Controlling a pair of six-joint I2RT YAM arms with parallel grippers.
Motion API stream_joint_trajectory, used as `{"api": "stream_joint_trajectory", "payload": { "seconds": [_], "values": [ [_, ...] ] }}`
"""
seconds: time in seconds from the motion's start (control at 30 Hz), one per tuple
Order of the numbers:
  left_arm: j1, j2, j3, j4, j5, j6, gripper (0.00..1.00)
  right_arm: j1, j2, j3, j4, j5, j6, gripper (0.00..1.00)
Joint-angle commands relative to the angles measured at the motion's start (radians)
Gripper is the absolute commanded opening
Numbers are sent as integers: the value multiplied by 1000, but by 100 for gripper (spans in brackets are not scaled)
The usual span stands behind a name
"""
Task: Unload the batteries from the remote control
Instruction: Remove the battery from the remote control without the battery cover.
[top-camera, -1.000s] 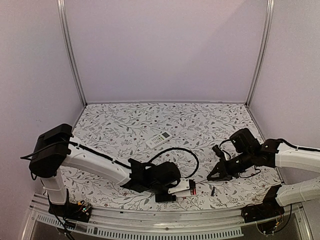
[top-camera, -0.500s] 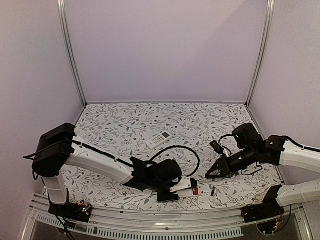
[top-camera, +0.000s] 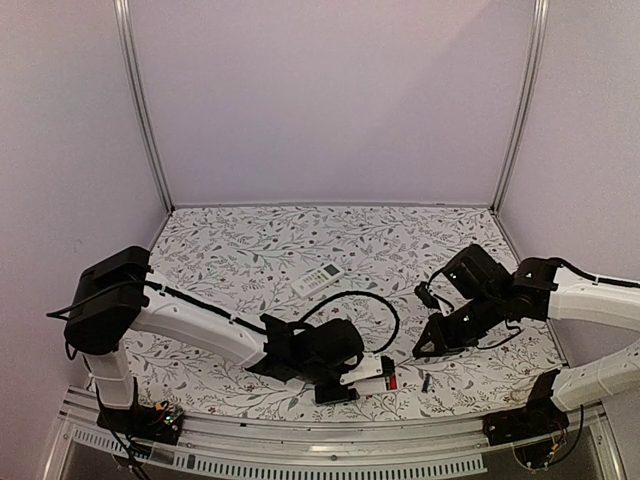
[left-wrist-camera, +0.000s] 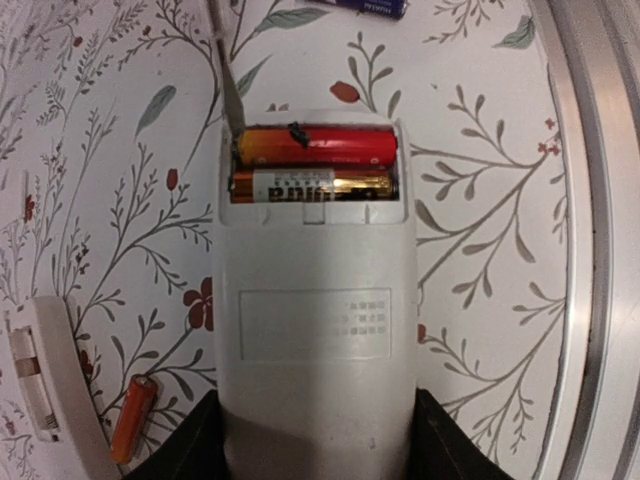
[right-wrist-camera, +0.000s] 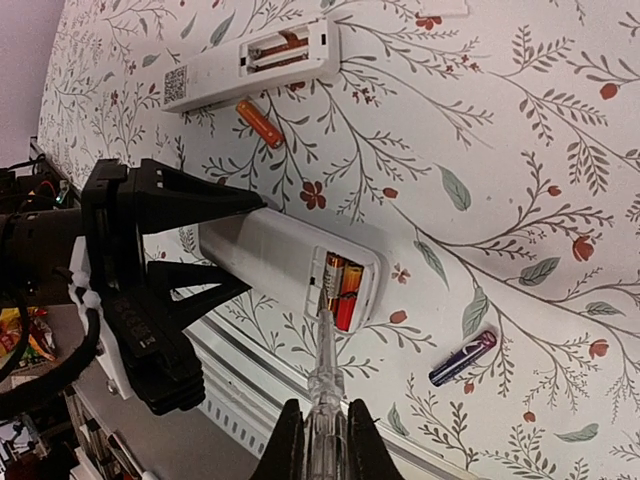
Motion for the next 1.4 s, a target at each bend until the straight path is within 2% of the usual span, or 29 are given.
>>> {"api": "stream_joint_trajectory", "payload": {
  "seconds": [0.0,0.37,1.37],
  "values": [
    [4,93,-55,-150,-20,8,29,17,29,41,-44,101,-11,0],
    [5,96,-53,-152,-14,8,29,24,54,45,24,56,-44,0],
    [5,100,-49,-155,-13,10,29,35,79,6,15,70,-49,0]
  ]
}}
